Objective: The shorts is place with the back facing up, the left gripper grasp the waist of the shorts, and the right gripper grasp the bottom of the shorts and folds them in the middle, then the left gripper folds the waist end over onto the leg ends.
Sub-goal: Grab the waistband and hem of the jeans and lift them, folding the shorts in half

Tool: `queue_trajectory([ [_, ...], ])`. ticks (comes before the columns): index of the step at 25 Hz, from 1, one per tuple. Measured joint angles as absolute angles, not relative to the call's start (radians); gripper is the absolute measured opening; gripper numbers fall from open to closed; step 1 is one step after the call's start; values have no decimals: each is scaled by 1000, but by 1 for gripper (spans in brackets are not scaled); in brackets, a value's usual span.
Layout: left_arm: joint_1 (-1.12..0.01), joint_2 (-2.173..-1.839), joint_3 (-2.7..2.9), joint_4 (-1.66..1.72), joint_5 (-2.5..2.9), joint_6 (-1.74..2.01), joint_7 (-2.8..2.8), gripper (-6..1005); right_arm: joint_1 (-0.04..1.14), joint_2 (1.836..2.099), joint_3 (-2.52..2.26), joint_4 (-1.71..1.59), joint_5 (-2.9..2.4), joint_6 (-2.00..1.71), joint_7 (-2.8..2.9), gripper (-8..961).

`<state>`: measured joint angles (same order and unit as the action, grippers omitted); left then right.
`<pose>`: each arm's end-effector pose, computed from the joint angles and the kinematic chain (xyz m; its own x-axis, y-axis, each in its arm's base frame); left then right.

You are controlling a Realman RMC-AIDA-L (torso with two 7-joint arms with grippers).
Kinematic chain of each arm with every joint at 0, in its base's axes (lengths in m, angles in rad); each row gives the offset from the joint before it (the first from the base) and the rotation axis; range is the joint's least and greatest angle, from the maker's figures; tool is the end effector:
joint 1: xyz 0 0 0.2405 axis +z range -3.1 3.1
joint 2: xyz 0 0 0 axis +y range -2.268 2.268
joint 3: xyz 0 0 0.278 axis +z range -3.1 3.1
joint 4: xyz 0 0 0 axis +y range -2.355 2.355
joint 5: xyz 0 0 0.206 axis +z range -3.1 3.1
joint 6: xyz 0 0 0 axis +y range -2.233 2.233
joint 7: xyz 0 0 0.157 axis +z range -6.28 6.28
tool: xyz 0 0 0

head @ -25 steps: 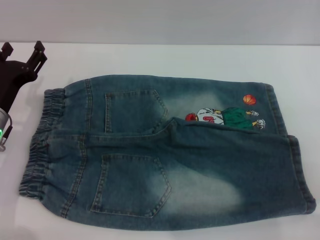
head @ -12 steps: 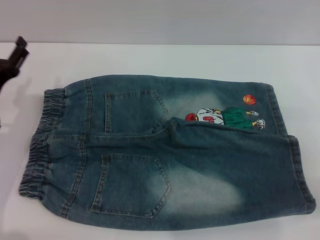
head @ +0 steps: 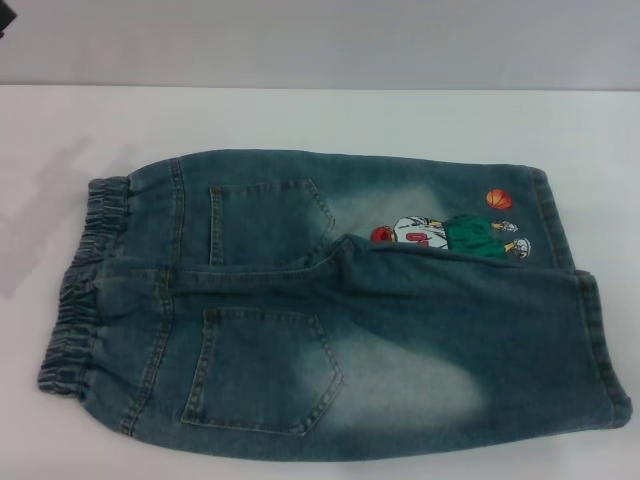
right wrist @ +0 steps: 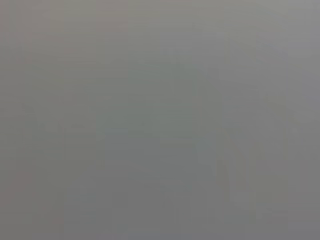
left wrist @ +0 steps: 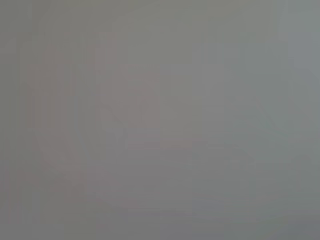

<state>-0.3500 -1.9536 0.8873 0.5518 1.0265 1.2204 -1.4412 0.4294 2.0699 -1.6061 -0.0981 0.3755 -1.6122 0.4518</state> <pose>-0.3297 0.3713 0.0961 0.2858 0.1359 0.9486 0.8770 -0.4362 -0.2017 0.3221 0.3308 0.0646 0.4124 0.4834 -0.7722 -0.8415 -0.1225 -0.5261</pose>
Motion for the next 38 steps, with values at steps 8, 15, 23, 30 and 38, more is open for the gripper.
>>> queue_trajectory([
  [8,-379,-1807,920,697,1347,1380,-1870,814,451,2053,-1601,-100,374,-1507,450,587],
  [15,-394,-1782,817,767,1670,1543,-2005,813,486,2033,-1599,-104,374,-1457,449,587],
  [23,-383,-1780,744,766,1898,1633,-2084,812,503,2014,-1584,-100,380,-1435,448,587],
  [30,-365,-1791,738,764,2014,1649,-2125,811,507,2008,-1544,-100,377,-1415,448,587],
  [38,-363,-1799,729,763,2146,1646,-2179,810,506,2007,-1552,-99,376,-1408,448,587],
])
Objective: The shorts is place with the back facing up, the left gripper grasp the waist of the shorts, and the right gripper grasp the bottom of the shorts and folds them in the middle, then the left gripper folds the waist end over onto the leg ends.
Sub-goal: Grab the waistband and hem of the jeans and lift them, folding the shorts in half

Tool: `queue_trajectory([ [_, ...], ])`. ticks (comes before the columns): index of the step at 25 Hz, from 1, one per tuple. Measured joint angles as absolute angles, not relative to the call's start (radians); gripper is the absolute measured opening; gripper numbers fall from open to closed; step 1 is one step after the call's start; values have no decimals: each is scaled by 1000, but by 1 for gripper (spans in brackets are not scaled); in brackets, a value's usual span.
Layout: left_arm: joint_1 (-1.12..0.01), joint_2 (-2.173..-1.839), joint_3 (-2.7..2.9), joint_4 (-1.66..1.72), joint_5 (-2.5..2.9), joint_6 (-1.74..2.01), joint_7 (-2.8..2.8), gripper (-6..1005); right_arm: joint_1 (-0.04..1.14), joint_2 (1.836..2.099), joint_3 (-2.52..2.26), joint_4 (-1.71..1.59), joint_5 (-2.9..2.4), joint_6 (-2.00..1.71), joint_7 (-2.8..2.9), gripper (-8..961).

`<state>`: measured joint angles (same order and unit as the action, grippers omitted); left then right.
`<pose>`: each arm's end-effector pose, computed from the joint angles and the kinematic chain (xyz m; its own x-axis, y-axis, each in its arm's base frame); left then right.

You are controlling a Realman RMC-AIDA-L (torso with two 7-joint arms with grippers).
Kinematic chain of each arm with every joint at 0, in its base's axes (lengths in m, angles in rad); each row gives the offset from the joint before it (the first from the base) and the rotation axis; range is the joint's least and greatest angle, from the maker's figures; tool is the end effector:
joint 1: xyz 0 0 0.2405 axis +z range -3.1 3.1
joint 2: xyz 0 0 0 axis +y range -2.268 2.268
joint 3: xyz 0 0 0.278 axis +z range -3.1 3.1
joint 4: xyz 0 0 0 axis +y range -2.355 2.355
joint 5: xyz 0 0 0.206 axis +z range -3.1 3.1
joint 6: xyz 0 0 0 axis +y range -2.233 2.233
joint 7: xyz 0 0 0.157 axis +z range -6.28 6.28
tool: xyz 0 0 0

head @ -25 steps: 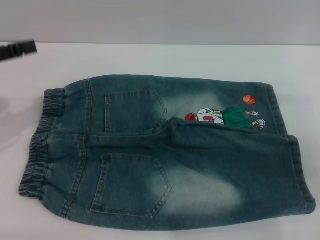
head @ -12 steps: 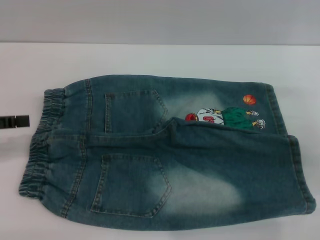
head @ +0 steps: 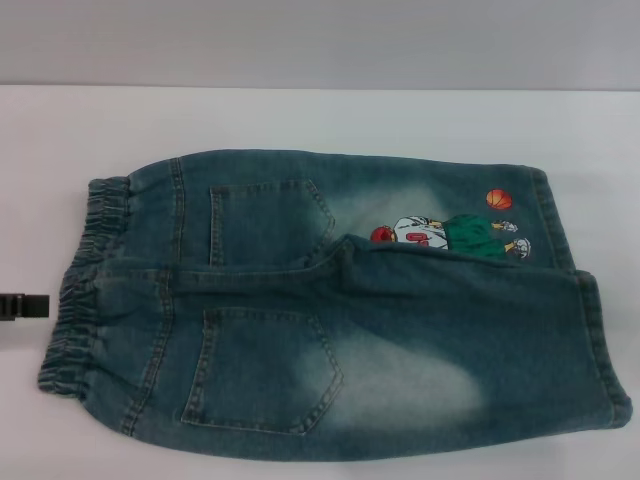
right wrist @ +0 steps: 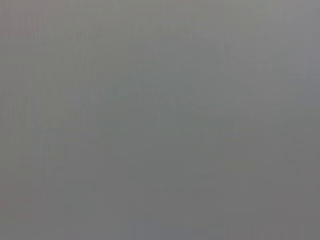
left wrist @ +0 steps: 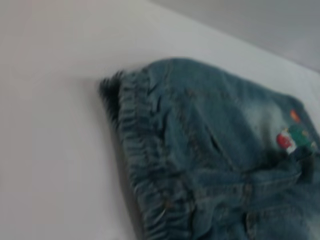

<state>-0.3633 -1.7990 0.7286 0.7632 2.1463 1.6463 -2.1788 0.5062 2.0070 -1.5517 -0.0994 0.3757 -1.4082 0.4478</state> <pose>-0.3754 0.2993 0.1002 0.3088 0.8909 0.3332 0.9510 -0.2938 -0.0957 0.3336 0.3739 0.0862 0.4738 0.3999 -0.7846 -0.8440 -0.0482 -0.5342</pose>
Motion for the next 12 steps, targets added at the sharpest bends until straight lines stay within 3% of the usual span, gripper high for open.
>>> queue_trajectory([
  [12,-334,-1836,718,764,2240,1622,-2181,808,512,2008,-1554,-104,376,-1400,448,588],
])
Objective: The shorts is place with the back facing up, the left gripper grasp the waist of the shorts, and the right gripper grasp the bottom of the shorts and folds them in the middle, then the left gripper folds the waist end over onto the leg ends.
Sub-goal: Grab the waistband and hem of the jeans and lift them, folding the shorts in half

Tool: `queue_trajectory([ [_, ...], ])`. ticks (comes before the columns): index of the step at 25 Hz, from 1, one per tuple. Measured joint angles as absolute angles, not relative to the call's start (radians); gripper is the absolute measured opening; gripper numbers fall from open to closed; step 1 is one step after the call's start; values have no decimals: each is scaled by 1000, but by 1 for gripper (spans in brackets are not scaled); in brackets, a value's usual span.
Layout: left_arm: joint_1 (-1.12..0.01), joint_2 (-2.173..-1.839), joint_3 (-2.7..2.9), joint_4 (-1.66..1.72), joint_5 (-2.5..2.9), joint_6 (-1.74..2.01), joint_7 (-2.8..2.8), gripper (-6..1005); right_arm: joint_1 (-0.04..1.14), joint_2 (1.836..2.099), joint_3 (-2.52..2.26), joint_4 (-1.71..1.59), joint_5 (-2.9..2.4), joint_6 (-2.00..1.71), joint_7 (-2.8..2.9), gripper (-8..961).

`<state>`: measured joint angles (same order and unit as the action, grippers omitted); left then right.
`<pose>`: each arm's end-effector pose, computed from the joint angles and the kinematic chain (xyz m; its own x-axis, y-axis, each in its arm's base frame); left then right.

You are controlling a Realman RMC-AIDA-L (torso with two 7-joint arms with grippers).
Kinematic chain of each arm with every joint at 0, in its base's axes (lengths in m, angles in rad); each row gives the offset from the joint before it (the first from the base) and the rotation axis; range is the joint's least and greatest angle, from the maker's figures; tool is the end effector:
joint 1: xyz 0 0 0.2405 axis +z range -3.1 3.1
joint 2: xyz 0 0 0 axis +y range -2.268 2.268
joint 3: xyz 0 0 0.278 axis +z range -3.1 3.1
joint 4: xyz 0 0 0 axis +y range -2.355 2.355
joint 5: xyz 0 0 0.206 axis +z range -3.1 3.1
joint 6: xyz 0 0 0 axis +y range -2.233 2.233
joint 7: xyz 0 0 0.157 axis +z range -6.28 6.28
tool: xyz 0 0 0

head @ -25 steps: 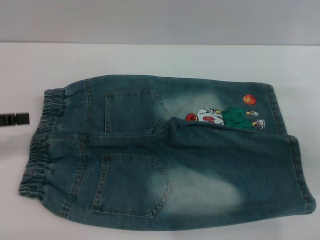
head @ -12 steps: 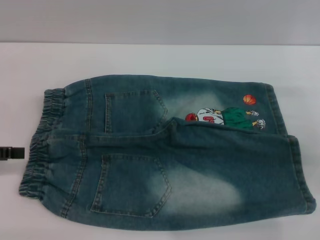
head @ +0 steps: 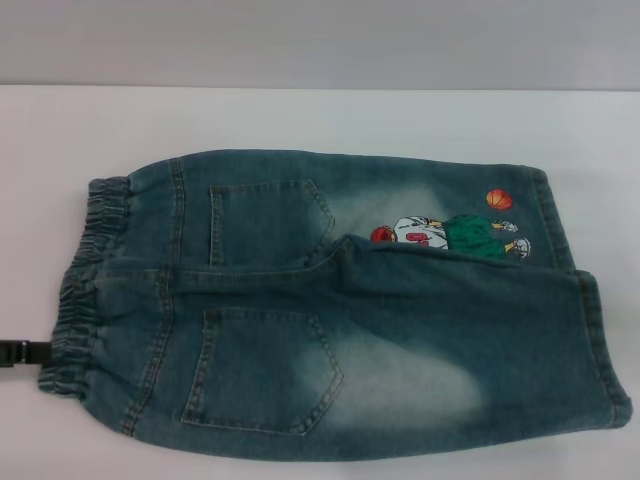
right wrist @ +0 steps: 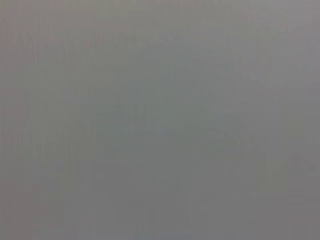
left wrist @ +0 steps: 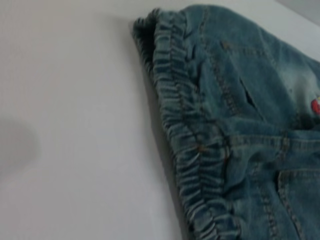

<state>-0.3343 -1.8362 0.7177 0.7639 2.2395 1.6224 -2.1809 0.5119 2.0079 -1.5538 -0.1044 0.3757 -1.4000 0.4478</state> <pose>-0.3926 0.2809 0.0829 0.2599 0.9231 0.2835 0.9644 -0.2331 -0.1248 0.3310 0.3768 0.0852 0.4706 0.3982 -0.7874 -0.8447 -0.0544 -0.5324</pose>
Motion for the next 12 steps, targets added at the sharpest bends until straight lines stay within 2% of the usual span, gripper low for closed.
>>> queue_trajectory([
  [12,-327,-1849,706,762,2274,1621,-2180,807,513,2008,-1555,-107,374,-1391,448,588],
])
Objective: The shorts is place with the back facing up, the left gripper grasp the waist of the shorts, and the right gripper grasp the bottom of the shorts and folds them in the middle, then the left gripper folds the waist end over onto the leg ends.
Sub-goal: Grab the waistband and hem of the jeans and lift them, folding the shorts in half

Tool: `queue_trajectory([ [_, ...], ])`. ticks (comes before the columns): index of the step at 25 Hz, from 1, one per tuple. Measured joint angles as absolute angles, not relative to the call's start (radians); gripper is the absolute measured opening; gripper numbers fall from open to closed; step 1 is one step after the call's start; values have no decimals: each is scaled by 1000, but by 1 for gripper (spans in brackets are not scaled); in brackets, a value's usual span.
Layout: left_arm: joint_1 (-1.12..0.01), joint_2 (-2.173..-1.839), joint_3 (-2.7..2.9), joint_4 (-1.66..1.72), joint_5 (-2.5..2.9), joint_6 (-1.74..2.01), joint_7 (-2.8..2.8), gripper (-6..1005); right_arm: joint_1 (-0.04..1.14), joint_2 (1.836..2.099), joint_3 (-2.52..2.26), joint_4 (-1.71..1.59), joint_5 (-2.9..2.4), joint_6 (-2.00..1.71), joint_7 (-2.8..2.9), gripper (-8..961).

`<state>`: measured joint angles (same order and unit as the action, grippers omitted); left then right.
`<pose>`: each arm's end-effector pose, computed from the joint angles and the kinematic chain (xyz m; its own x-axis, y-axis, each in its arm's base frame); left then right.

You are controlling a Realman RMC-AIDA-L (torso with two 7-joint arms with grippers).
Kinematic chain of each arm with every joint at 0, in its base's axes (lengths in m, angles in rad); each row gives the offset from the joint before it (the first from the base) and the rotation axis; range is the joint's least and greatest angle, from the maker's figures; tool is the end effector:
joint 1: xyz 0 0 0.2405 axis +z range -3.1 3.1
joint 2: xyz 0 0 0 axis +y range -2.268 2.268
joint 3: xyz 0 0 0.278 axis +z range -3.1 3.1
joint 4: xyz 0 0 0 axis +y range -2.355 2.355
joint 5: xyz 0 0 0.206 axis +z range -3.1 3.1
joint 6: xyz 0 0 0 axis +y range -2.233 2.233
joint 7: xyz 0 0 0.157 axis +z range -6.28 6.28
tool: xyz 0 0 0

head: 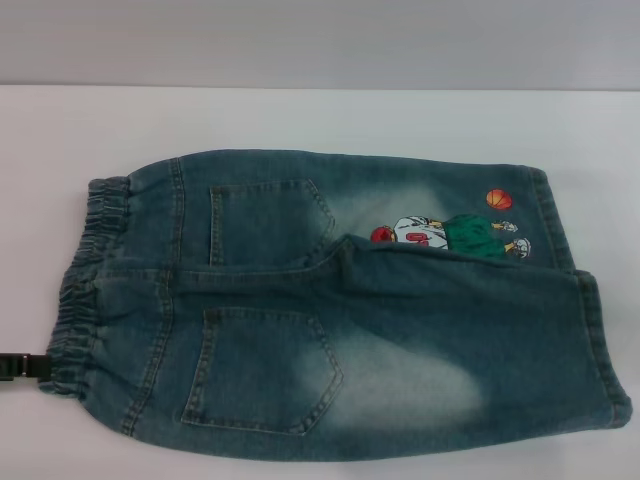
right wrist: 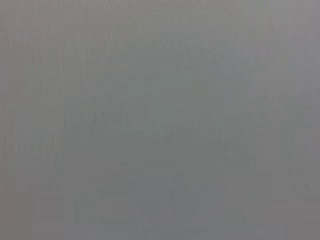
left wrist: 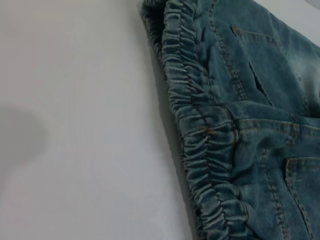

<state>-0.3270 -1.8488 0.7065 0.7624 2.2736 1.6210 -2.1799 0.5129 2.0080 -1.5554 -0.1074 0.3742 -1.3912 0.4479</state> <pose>-0.3973 0.2744 0.0775 0.2427 0.9327 0.2670 0.9680 -0.2147 -0.1297 0.3307 0.3781 0.0843 0.4712 0.3923 -0.7900 -0.8450 -0.0559 -0.5318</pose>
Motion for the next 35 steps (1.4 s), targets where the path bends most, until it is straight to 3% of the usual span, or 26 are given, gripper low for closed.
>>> queue_trajectory([
  [35,-368,-1853,708,755,2275,1631,-2197,802,515,2005,-1551,-107,374,-1365,448,588],
])
